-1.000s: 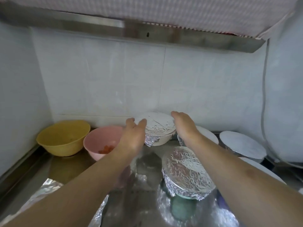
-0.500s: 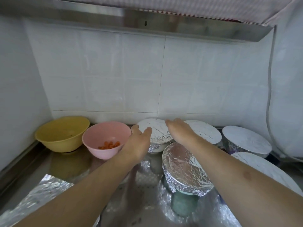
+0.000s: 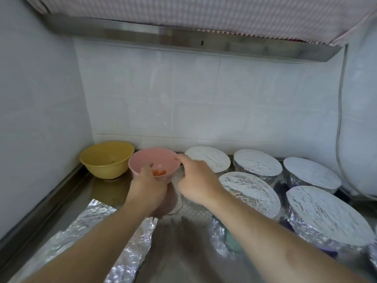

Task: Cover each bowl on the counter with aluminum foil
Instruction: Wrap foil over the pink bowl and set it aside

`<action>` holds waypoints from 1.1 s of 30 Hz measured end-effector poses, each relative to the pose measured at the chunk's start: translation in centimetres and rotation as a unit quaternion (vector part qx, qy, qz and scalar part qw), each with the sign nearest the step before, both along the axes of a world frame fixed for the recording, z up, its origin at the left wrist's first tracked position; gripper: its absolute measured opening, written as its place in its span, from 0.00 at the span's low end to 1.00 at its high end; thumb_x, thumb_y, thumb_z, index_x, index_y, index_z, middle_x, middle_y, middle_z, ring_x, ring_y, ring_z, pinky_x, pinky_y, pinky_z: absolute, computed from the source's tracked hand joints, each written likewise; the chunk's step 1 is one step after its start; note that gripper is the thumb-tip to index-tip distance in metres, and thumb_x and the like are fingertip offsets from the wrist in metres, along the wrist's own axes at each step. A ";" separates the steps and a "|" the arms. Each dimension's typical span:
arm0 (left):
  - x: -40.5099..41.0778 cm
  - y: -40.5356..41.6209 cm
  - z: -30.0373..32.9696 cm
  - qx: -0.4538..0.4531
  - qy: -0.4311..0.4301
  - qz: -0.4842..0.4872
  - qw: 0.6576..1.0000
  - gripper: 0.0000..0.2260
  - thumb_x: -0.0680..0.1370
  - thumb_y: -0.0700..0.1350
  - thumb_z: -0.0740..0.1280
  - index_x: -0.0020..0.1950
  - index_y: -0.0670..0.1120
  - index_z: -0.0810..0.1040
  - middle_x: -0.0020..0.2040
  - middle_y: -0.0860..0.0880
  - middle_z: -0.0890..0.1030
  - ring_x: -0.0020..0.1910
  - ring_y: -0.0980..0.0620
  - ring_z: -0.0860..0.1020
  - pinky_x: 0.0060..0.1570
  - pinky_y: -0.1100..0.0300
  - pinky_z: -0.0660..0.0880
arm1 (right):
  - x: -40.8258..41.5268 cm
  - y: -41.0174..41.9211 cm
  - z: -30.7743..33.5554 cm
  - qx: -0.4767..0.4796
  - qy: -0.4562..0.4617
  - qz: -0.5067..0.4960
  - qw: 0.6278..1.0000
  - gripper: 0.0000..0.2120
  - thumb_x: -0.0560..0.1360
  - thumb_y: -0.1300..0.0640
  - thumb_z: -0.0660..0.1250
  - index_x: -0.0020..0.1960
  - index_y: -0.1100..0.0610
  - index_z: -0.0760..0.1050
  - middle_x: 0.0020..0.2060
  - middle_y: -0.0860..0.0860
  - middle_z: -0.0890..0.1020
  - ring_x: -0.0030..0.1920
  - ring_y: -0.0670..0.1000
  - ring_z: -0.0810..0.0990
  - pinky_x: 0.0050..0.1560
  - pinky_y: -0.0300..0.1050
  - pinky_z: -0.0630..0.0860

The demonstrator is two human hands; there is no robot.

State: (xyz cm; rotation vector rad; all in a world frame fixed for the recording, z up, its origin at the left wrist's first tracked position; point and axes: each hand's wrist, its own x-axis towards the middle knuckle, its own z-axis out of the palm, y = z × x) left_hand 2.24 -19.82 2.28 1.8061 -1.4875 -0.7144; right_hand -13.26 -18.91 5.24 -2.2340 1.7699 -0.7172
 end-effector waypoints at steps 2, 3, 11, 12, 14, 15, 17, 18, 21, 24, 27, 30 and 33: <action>1.9 -0.1 -0.5 0.000 -0.051 -0.001 0.999 0.19 0.81 0.46 0.64 0.73 0.47 0.72 0.63 0.41 0.80 0.52 0.42 0.78 0.48 0.53 0.76 | 1.8 0.1 -1.6 0.071 -0.004 0.014 0.997 0.34 0.75 0.59 0.62 0.80 0.45 0.64 0.56 0.55 0.83 0.54 0.59 0.83 0.52 0.55 0.84; 2.6 -0.1 -0.8 -0.010 -0.077 -0.002 0.997 0.15 0.82 0.46 0.63 0.68 0.46 0.74 0.60 0.41 0.81 0.48 0.43 0.77 0.45 0.53 0.75 | 2.5 0.0 -2.4 0.090 -0.008 0.013 0.996 0.33 0.74 0.60 0.62 0.78 0.45 0.66 0.57 0.55 0.82 0.55 0.59 0.83 0.53 0.54 0.83; 4.9 3.5 -0.7 -0.080 -0.112 -0.048 0.989 0.11 0.78 0.54 0.72 0.53 0.49 0.78 0.51 0.47 0.81 0.47 0.48 0.80 0.38 0.58 0.72 | 3.1 1.7 -3.8 0.009 -0.020 -0.041 0.999 0.09 0.78 0.54 0.70 0.51 0.55 0.71 0.53 0.54 0.78 0.50 0.56 0.79 0.45 0.46 0.73; 5.1 4.6 -0.4 -0.091 -0.104 -0.051 0.989 0.11 0.77 0.54 0.73 0.52 0.49 0.77 0.51 0.48 0.81 0.47 0.48 0.79 0.37 0.59 0.71 | 2.8 2.9 -3.5 -0.008 -0.044 -0.038 0.998 0.11 0.77 0.51 0.72 0.49 0.54 0.71 0.53 0.52 0.77 0.49 0.52 0.78 0.43 0.42 0.71; 5.2 7.6 0.0 -0.128 -0.092 -0.065 0.985 0.12 0.76 0.56 0.76 0.49 0.51 0.77 0.50 0.50 0.80 0.46 0.50 0.79 0.36 0.63 0.69 | 2.4 6.2 -2.7 -0.044 -0.103 -0.026 0.993 0.15 0.74 0.47 0.77 0.46 0.52 0.72 0.50 0.47 0.75 0.45 0.43 0.76 0.39 0.35 0.68; 5.2 9.2 0.2 -0.147 -0.086 -0.076 0.982 0.13 0.75 0.56 0.77 0.50 0.51 0.78 0.51 0.51 0.79 0.47 0.51 0.78 0.36 0.66 0.68 | 2.1 8.1 -2.4 -0.063 -0.119 -0.023 0.991 0.15 0.73 0.47 0.78 0.44 0.50 0.72 0.49 0.44 0.75 0.45 0.40 0.75 0.40 0.33 0.69; 4.9 12.5 0.5 -0.169 -0.073 -0.104 0.977 0.15 0.74 0.57 0.78 0.53 0.52 0.80 0.53 0.55 0.77 0.48 0.54 0.78 0.38 0.72 0.67 | 1.4 11.9 -2.6 -0.085 -0.145 -0.026 0.985 0.16 0.72 0.46 0.79 0.42 0.47 0.71 0.48 0.41 0.75 0.46 0.39 0.76 0.44 0.33 0.71; 4.6 14.0 0.5 -0.174 -0.065 -0.118 0.976 0.15 0.73 0.58 0.78 0.52 0.53 0.80 0.53 0.57 0.77 0.48 0.55 0.78 0.37 0.72 0.68 | 1.0 13.7 -2.9 -0.089 -0.162 -0.033 0.982 0.17 0.71 0.44 0.79 0.42 0.46 0.71 0.48 0.41 0.75 0.47 0.40 0.77 0.47 0.35 0.73; 3.6 18.5 -0.1 -0.166 -0.035 -0.159 0.973 0.14 0.71 0.59 0.80 0.43 0.57 0.75 0.50 0.59 0.78 0.45 0.59 0.79 0.37 0.72 0.70 | -0.5 19.1 -4.6 -0.106 -0.197 -0.057 0.973 0.19 0.69 0.42 0.80 0.42 0.44 0.70 0.46 0.42 0.77 0.49 0.43 0.77 0.48 0.37 0.72; 2.3 22.0 -1.8 -0.164 -0.032 -0.186 0.968 0.16 0.71 0.61 0.79 0.44 0.56 0.74 0.53 0.60 0.77 0.45 0.60 0.79 0.38 0.71 0.73 | -2.0 24.0 -6.3 -0.108 -0.216 -0.071 0.968 0.19 0.71 0.45 0.82 0.44 0.45 0.70 0.48 0.42 0.77 0.51 0.43 0.78 0.49 0.36 0.73; 1.3 24.1 -3.8 -0.163 -0.030 -0.203 0.965 0.19 0.70 0.66 0.77 0.48 0.56 0.77 0.57 0.60 0.75 0.52 0.57 0.80 0.47 0.62 0.79 | -3.2 27.2 -8.1 -0.089 -0.231 -0.087 0.965 0.19 0.72 0.44 0.81 0.48 0.48 0.72 0.51 0.42 0.79 0.56 0.46 0.80 0.55 0.47 0.79; 0.9 25.3 -5.0 -0.170 -0.001 -0.224 0.960 0.23 0.69 0.68 0.76 0.56 0.58 0.78 0.61 0.61 0.74 0.57 0.57 0.80 0.54 0.55 0.81 | -3.6 29.1 -9.7 -0.058 -0.317 -0.090 0.942 0.22 0.72 0.50 0.82 0.60 0.43 0.74 0.58 0.41 0.81 0.61 0.46 0.82 0.61 0.48 0.81; 0.9 26.0 -5.5 -0.173 0.041 -0.227 0.958 0.21 0.69 0.65 0.77 0.56 0.60 0.76 0.60 0.62 0.78 0.58 0.61 0.79 0.56 0.53 0.81 | -3.9 29.7 -10.2 -0.021 -0.399 -0.074 0.913 0.48 0.72 0.56 0.83 0.82 0.42 0.59 0.73 0.41 0.75 0.71 0.40 0.76 0.69 0.39 0.76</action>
